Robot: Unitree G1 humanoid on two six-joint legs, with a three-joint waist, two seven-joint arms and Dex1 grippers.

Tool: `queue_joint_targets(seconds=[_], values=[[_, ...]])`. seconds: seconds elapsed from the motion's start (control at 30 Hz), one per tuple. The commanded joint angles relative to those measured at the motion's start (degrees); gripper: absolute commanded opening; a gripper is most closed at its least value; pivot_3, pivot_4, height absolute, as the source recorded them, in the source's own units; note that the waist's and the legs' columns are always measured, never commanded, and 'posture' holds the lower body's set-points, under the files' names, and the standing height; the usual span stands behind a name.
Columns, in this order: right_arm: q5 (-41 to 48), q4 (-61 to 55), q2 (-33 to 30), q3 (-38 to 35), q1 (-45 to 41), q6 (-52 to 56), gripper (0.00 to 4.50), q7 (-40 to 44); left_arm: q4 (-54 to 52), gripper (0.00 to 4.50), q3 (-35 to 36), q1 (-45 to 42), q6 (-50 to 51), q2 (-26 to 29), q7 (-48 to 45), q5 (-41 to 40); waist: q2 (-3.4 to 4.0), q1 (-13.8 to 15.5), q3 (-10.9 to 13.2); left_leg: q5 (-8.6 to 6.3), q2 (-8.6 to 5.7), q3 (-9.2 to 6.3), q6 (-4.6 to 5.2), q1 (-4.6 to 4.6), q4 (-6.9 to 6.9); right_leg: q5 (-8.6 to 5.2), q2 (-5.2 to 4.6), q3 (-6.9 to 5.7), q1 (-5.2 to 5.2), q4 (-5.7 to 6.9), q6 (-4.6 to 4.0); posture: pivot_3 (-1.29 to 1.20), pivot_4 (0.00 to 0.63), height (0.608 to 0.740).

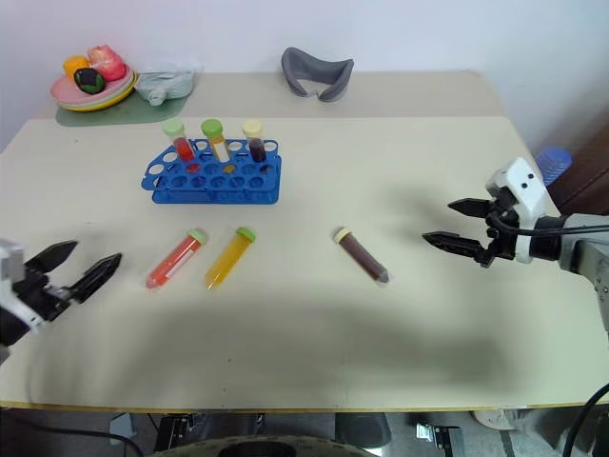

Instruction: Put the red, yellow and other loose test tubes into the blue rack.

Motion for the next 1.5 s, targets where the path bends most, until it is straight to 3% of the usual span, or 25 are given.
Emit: queue_joint_targets(seconds=[0.03,0.2,0.4,0.6,0.77,1.0,1.2,1.5], values=[[4.91,-8.09,-0.33,-2.1,-2.64,7.14,4.5,-4.15,-1.6,4.46,-7.51,-6.23,-0.11,0.52,-1.8,-1.41,0.0,0.05,0.0,0.0,0.0,0.0,0.0,0.0,0.01,0.0,0.0,0.0,0.0,0.0,0.0,0.0,0.15,0.74],[10.66,-20.85,1.87,1.98,-6.88,22.52,4.5,-14.97,-2.33,4.46,-19.17,-10.4,-2.75,3.17,-8.49,2.34,0.01,-0.24,-0.01,-0.03,0.01,-0.01,0.05,-0.01,-0.04,0.0,0.03,0.0,-0.05,0.01,0.0,0.0,0.15,0.74],[11.91,-24.73,14.55,9.98,-17.37,44.38,4.5,-32.0,-0.82,4.46,-24.74,-12.34,-6.75,6.39,-14.7,5.64,0.02,-0.05,-0.01,-0.02,0.03,-0.04,0.05,-0.03,0.01,0.01,0.06,0.0,-0.08,0.06,-0.02,0.0,0.15,0.74],[16.71,-16.81,19.5,16.02,-22.25,45.08,4.5,-48.46,-0.77,4.46,-28.47,-13.58,-9.16,6.56,-17.25,7.54,0.01,0.04,-0.01,-0.03,0.01,-0.05,0.05,-0.21,0.01,0.0,0.02,-0.03,-0.2,0.02,-0.01,0.0,0.15,0.74],[28.6,-9.4,20.73,18.66,-25.36,45.08,4.5,-60.96,-0.46,4.46,-30.31,-12.7,-11.45,6.6,-18.82,9.42,0.02,-0.23,-0.01,-0.03,0.03,-0.06,0.06,-0.23,0.0,0.0,0.03,-0.04,-0.25,0.07,-0.01,0.0,0.15,0.74],[44.24,4.1,18.39,27.83,-33.1,45.08,4.5,-76.06,-1.88,4.46,-32.99,-12.07,-12.48,5.23,-18.71,10.18,0.03,-0.25,0.0,-0.03,0.03,-0.07,0.07,-0.28,0.04,0.01,0.03,-0.04,-0.29,0.09,-0.01,0.0,0.15,0.74],[48.3,13.57,19.69,36.0,-40.84,45.08,4.5,-82.59,-3.41,4.46,-34.35,-10.67,-12.61,4.49,-17.97,10.71,0.04,-0.21,0.0,-0.03,0.04,-0.1,0.08,-0.42,0.03,0.01,0.05,-0.05,-0.42,0.11,-0.01,0.0,0.15,0.74],[51.43,18.64,20.58,40.52,-42.21,45.08,4.5,-88.8,-4.55,4.46,-35.13,-10.38,-12.32,3.95,-17.45,10.52,0.04,-0.15,-0.04,-0.03,0.03,-0.14,0.08,-0.67,0.15,0.01,0.04,-0.11,-0.59,0.13,-0.01,0.0,0.15,0.74]])
